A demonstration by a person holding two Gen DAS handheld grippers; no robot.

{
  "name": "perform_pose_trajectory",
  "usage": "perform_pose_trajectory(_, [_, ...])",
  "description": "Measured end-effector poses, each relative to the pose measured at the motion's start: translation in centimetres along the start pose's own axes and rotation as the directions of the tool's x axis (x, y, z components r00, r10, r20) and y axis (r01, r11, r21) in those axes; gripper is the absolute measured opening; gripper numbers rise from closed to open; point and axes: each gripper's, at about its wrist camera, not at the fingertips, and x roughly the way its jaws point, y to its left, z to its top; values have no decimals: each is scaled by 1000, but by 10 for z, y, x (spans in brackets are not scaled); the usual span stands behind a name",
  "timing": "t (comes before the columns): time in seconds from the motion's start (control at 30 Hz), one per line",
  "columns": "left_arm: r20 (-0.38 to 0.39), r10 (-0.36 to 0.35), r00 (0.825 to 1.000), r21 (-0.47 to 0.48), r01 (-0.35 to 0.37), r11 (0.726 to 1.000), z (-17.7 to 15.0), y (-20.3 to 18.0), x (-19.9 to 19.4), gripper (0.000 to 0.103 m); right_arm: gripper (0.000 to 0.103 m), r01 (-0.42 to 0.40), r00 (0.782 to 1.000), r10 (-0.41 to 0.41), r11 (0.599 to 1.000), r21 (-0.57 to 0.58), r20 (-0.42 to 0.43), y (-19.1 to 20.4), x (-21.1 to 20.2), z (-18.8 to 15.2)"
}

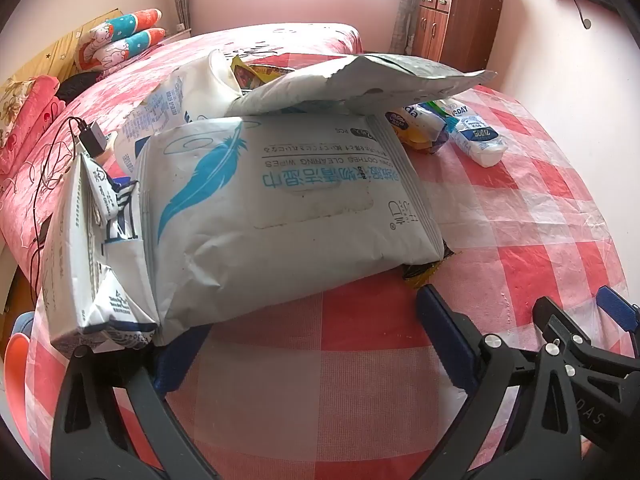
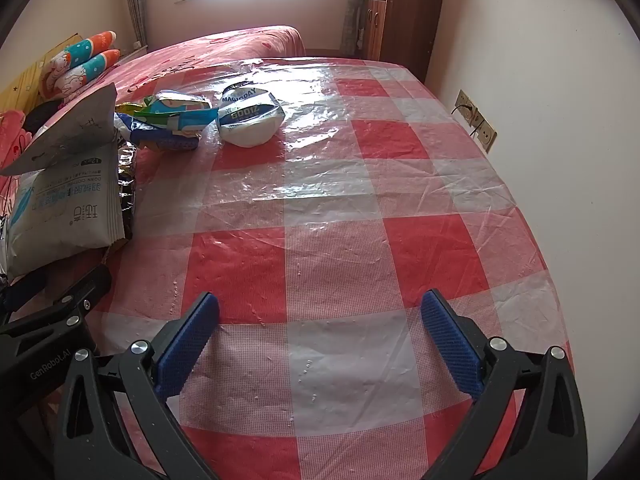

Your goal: Collect trash

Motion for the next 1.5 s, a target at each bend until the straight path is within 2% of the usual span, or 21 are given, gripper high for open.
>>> perform_pose_trajectory(0.27, [-5,-20,1000,41,20,999,-5,-5,-4,99,99,-7,1000,7,1000,-8,8,0,-14,-16])
perform_pose_trajectory(0.33, [-7,-31,1000,58,31,998,-22,2,-13,99,99,-17,1000,17,1000,4,20,-2,-20,-21])
perform_pose_trajectory(0.5, [-13,-61,998,85,62,994,-34,7,-30,99,99,-25,997,23,999,20,74,-11,-39,-33])
perform_pose_trajectory(0.63, [20,-85,996,105,83,991,-50,14,-54,99,99,-45,992,42,999,29,119,-13,-61,-41])
perform_pose_trajectory(0.73, [54,-85,995,122,78,989,-56,17,-71,99,99,-97,982,88,994,44,170,-14,-82,-51])
perform_pose_trajectory(0.93, [133,-88,987,121,72,990,-67,39,-107,99,99,-124,957,126,992,-26,260,3,-121,-69])
perform_pose_trajectory(1.03, [160,-90,983,104,74,992,-69,50,-120,99,99,-148,949,159,987,-61,273,15,-135,-77])
perform_pose_trajectory(1.2, [198,-78,977,73,65,995,-78,73,-140,99,99,-200,937,204,979,-44,282,22,-155,-87])
perform_pose_trajectory(1.5, [242,-73,968,45,64,997,-87,97,-163,99,99,-176,925,185,983,-57,332,30,-190,-97])
